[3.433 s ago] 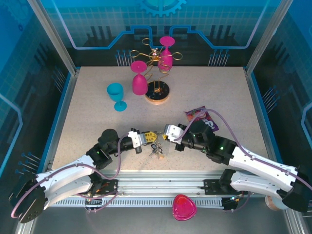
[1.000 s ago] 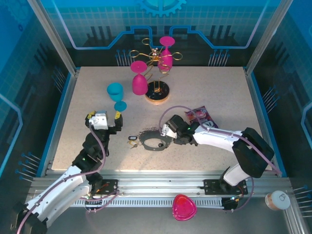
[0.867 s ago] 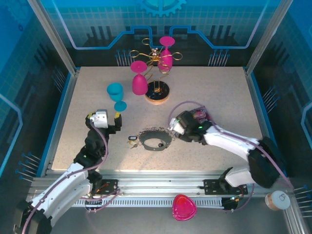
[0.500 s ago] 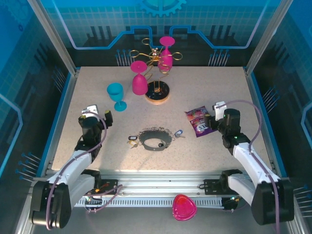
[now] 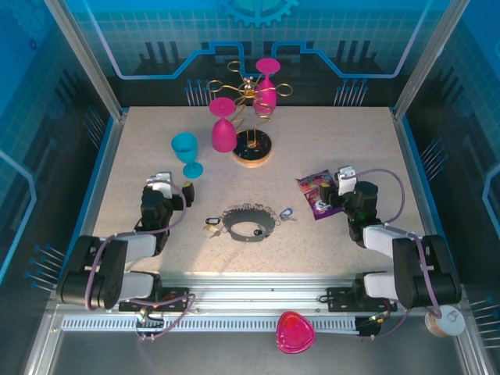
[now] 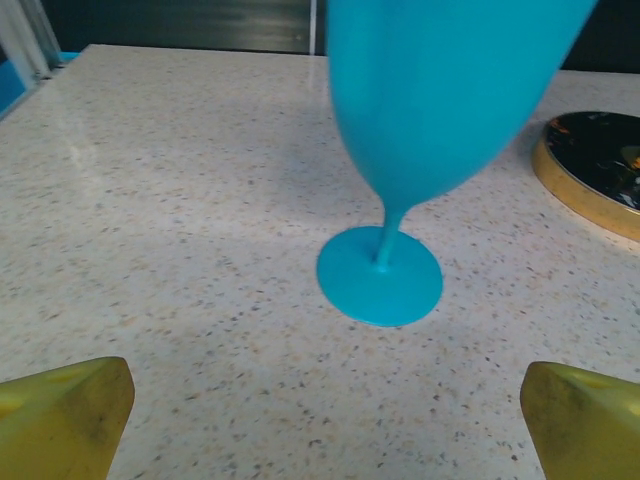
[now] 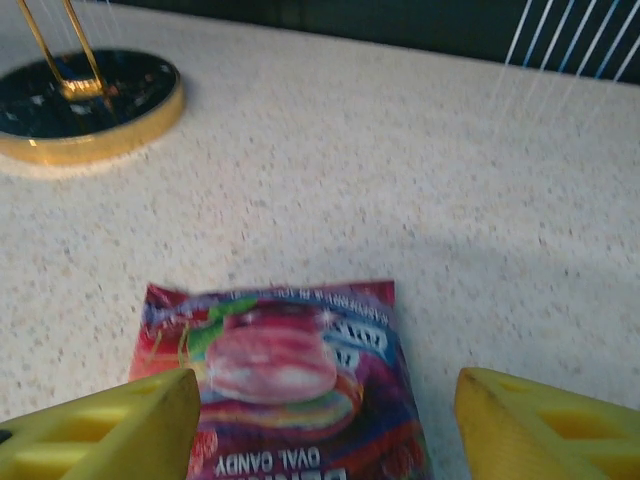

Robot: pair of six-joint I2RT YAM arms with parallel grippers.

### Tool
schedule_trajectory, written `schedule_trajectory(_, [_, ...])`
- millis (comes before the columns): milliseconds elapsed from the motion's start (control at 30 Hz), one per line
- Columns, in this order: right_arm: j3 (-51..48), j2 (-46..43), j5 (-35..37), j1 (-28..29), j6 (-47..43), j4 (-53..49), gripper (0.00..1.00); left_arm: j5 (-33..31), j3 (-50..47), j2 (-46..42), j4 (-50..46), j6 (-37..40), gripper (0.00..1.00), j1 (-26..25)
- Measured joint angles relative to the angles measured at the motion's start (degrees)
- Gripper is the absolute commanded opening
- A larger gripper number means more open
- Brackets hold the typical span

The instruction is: Put the keys on the keyring

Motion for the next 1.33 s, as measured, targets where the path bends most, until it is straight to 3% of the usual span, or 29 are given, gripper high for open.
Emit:
schedule_trajectory(200, [-0.61,11.63,-2.03,-1.27,0.7,13.64,0.69,3.69,0.37,10.29,9.84,0.72,0.99,0.83])
schedule_trajectory(333, [-0.59,12.44,-2.99,-1.27,0.92,14.08,0.71,3.45,1.46,13.46,11.3,1.03,0.99,0.96])
schedule_trajectory(533, [3.26,12.46,-2.97,-1.27,1.31,11.58,0.75,-2.54,2.93,13.46,13.07,-0.13,0.99,1.01])
schedule_trajectory(633, [4.02,12.46,-2.97,-1.27,1.51,11.17,0.76,-2.16,-0.31,13.86,19.43,-0.04,0.99,1.01])
schedule_trajectory(967, [4.02,12.46,-2.95,-1.27,1.6,9.84,0.81,-3.08,-1.84,15.19,24.92,-1.16,0.99,1.75])
schedule_trajectory(1200, [4.02,12.46,-2.95,-1.27,1.7,9.6,0.81,-2.71,-1.64,15.13,24.98,-1.18,0.99,1.75])
schedule_trajectory(1333, [4.02,12.46,-2.95,-1.27,1.7,9.6,0.82,0.44,4.46,14.4,14.75,0.15,0.99,1.55])
